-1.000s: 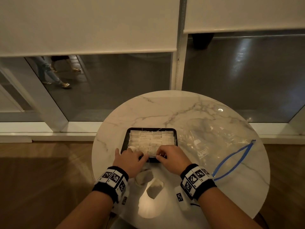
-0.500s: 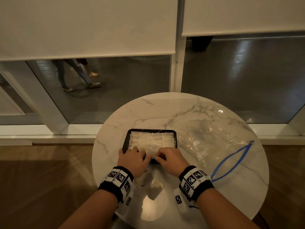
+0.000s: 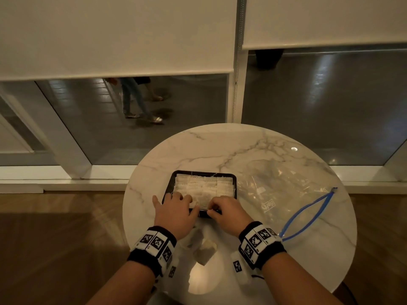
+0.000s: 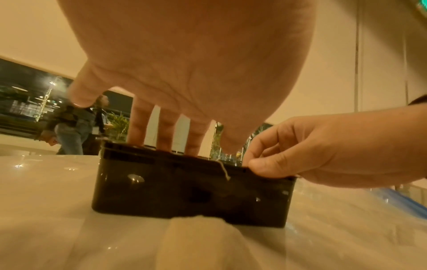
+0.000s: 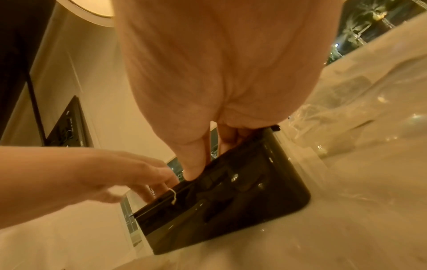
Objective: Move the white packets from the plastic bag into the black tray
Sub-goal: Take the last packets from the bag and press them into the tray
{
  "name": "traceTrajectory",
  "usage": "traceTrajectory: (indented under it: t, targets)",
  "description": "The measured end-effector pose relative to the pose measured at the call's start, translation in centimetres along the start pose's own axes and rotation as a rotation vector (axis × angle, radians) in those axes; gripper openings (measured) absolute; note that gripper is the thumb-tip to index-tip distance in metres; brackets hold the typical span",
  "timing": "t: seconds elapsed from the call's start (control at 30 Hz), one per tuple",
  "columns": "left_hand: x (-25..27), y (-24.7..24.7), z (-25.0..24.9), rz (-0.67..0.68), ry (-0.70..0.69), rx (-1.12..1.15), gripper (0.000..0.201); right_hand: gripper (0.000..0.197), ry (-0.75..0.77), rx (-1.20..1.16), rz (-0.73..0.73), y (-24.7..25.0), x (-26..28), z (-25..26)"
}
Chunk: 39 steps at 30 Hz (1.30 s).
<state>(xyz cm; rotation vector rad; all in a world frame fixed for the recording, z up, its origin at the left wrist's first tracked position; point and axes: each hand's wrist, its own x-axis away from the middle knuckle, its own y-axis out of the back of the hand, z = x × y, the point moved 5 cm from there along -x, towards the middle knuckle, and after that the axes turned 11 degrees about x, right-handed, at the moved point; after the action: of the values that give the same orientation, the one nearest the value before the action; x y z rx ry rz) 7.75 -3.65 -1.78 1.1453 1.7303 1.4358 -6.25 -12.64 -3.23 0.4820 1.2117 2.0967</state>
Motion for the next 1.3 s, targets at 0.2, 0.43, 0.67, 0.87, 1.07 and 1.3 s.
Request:
traceTrajectory:
  t: [0.2,0.43,0.67,0.87,1.07,1.3]
  targets:
    - [2.7,2.9,0.0,-0.367,-0.106,0.358,0.008,0.007,0.004,0.003,-0.298,1.5,2.2,1.2]
    - [3.8,-2.0,1.9,-0.029,0.12,0.441,0.011,0.01,-0.125,-0.037,0.029,-0.4,4.1,1.6]
    - [4.2,-4.7,2.9,0.12,0.185,0.26,0.032,0.034,-0.273,0.082,0.306,-3.1,4.7,-0.1]
    - [4.4,-4.4,2.9,0.102,0.185,0.326,0.02,0.02,-0.2,0.178,0.359,-3.8,4.3,0.1]
    - [4.5,-4.0,2.7,0.09,0.204,0.453,0.021,0.012,-0.177,0.173,0.333,-4.0,4.4,-0.3]
    - [4.3,-4.5,2.8,0.044,0.191,0.537,0.01,0.003,-0.207,0.021,0.282,-3.9,4.6,-0.8]
